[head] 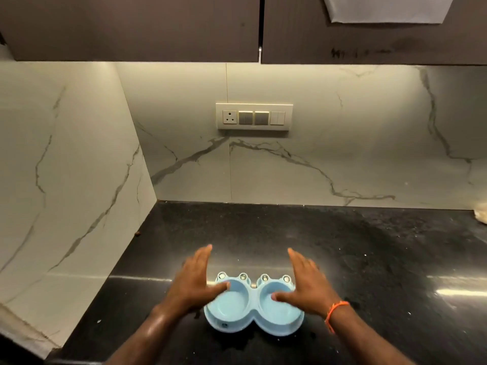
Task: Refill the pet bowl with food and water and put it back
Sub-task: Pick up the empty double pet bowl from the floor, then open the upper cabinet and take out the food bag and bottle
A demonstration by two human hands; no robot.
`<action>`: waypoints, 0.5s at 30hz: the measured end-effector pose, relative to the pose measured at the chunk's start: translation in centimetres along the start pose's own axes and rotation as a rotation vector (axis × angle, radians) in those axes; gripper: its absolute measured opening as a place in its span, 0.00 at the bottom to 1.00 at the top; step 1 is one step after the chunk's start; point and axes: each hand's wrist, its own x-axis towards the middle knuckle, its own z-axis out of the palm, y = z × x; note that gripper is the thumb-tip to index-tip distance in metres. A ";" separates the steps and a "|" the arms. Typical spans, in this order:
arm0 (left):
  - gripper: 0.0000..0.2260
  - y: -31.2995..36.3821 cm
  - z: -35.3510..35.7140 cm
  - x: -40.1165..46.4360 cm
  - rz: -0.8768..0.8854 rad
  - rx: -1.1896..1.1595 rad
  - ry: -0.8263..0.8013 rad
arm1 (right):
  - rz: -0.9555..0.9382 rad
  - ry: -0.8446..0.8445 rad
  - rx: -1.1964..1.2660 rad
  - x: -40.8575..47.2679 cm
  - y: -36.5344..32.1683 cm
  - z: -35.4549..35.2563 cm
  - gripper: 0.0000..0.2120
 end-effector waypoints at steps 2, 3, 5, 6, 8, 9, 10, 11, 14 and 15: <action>0.47 1.9 -3.8 1.6 0.078 0.015 0.126 | -0.073 0.131 -0.060 1.3 -2.1 -4.2 0.57; 0.46 3.2 -6.1 2.3 0.119 0.017 0.191 | -0.117 0.215 -0.083 1.8 -3.4 -6.5 0.55; 0.44 6.0 -10.4 3.5 0.207 0.042 0.314 | -0.216 0.404 -0.109 2.5 -6.1 -11.0 0.51; 0.44 7.4 -12.4 3.9 0.247 0.069 0.370 | -0.260 0.491 -0.120 2.7 -7.4 -13.0 0.50; 0.45 10.0 -16.0 4.6 0.311 0.141 0.488 | -0.332 0.649 -0.164 2.9 -9.8 -17.0 0.49; 0.45 11.1 -17.5 4.9 0.343 0.176 0.545 | -0.359 0.720 -0.189 2.9 -10.9 -18.8 0.49; 0.46 12.3 -19.1 5.0 0.376 0.201 0.596 | -0.383 0.788 -0.212 2.9 -12.1 -20.5 0.48; 0.46 13.4 -20.5 5.2 0.404 0.213 0.635 | -0.402 0.845 -0.236 2.9 -13.1 -22.1 0.47; 0.46 16.4 -24.1 5.8 0.473 0.237 0.720 | -0.445 0.971 -0.318 3.3 -15.6 -26.0 0.46; 0.45 17.3 -25.2 6.0 0.494 0.266 0.751 | -0.457 1.010 -0.354 3.6 -16.3 -27.2 0.46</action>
